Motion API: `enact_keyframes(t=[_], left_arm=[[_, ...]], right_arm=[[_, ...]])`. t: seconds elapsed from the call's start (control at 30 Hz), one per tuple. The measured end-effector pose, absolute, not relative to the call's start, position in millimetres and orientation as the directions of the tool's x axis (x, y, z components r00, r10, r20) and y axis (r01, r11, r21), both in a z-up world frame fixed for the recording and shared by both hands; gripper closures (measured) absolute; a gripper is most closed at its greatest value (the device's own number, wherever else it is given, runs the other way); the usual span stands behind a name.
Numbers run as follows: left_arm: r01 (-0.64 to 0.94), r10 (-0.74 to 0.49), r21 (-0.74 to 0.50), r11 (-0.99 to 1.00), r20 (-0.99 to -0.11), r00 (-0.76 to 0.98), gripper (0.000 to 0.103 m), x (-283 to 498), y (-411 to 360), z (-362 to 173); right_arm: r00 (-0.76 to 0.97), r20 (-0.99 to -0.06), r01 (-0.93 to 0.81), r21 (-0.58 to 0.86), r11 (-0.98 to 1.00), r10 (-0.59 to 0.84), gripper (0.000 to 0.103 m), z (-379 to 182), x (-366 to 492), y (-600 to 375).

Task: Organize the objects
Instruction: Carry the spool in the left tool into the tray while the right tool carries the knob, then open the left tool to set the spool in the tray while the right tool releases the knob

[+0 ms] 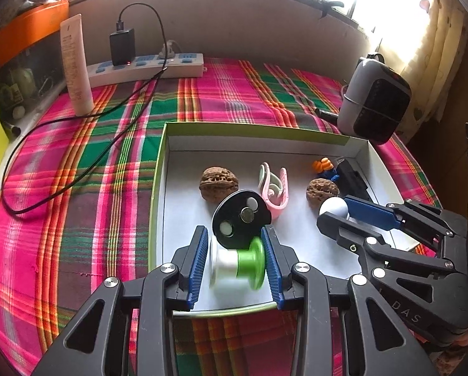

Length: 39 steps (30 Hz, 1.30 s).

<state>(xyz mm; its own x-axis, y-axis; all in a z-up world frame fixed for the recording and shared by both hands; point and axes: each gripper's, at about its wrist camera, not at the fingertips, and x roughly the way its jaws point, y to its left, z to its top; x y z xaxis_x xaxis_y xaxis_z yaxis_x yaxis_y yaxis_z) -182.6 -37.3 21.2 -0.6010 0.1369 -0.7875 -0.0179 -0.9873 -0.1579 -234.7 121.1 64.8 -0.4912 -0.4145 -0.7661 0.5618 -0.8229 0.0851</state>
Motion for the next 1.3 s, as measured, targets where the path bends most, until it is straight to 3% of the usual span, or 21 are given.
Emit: enact_keyframes(t=[1.3], left_arm=[[-0.02, 0.13, -0.148, -0.989, -0.787, -0.603, 0.07, -192.4, -35.8, 20.2]], right_arm=[[-0.499, -0.77, 0.533, 0.09, -0.842, -0.398, 0.071, 57.7, -245.0, 122.5]])
